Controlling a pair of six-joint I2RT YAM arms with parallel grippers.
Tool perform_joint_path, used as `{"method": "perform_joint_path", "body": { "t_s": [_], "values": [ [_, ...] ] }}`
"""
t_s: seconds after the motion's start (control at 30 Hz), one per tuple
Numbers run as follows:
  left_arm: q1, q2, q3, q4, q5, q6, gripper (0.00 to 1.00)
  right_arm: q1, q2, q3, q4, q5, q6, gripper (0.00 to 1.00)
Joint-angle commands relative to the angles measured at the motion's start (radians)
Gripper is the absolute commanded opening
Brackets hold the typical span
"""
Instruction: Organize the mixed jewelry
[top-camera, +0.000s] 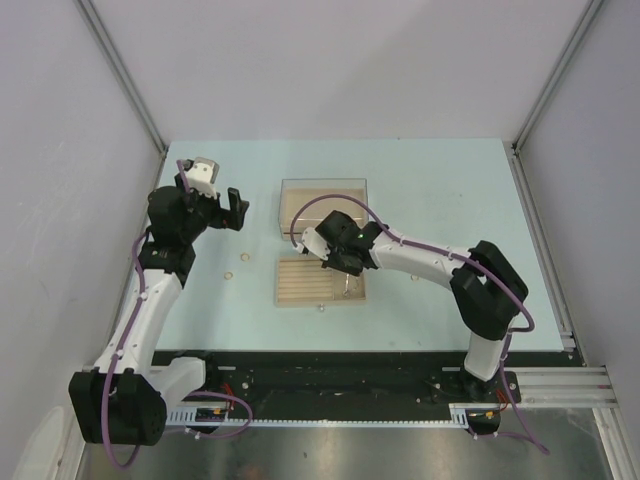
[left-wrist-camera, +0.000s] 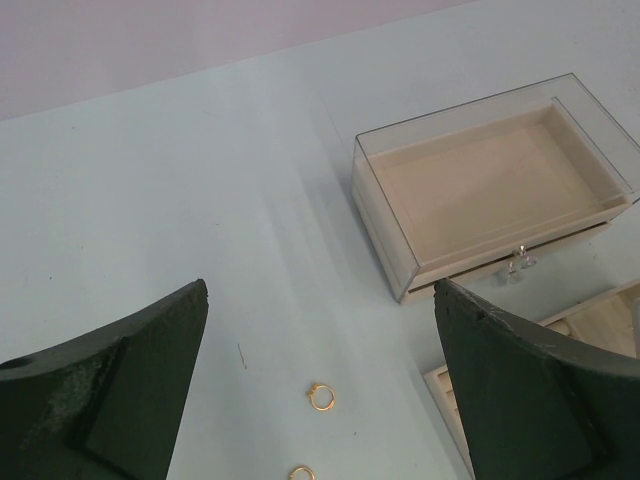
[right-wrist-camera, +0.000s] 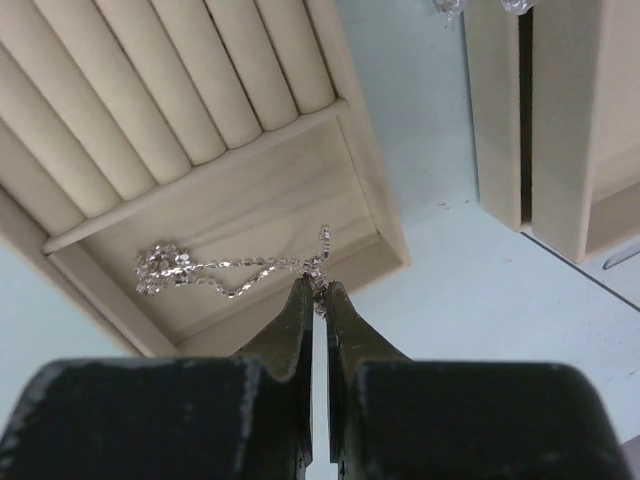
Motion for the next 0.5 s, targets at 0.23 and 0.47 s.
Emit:
{"method": "perform_joint_path", "body": {
  "t_s": [0.23, 0.47],
  "values": [
    [0.001, 0.001, -0.001, 0.038, 0.003, 0.024, 1.0, -0.014, 0.064, 0.022, 0.072, 0.039, -0.03, 0.0],
    [0.001, 0.005, -0.003, 0.038, 0.003, 0.024, 1.0, -0.014, 0.085, 0.031, 0.087, 0.041, -0.029, 0.0]
  ]
}}
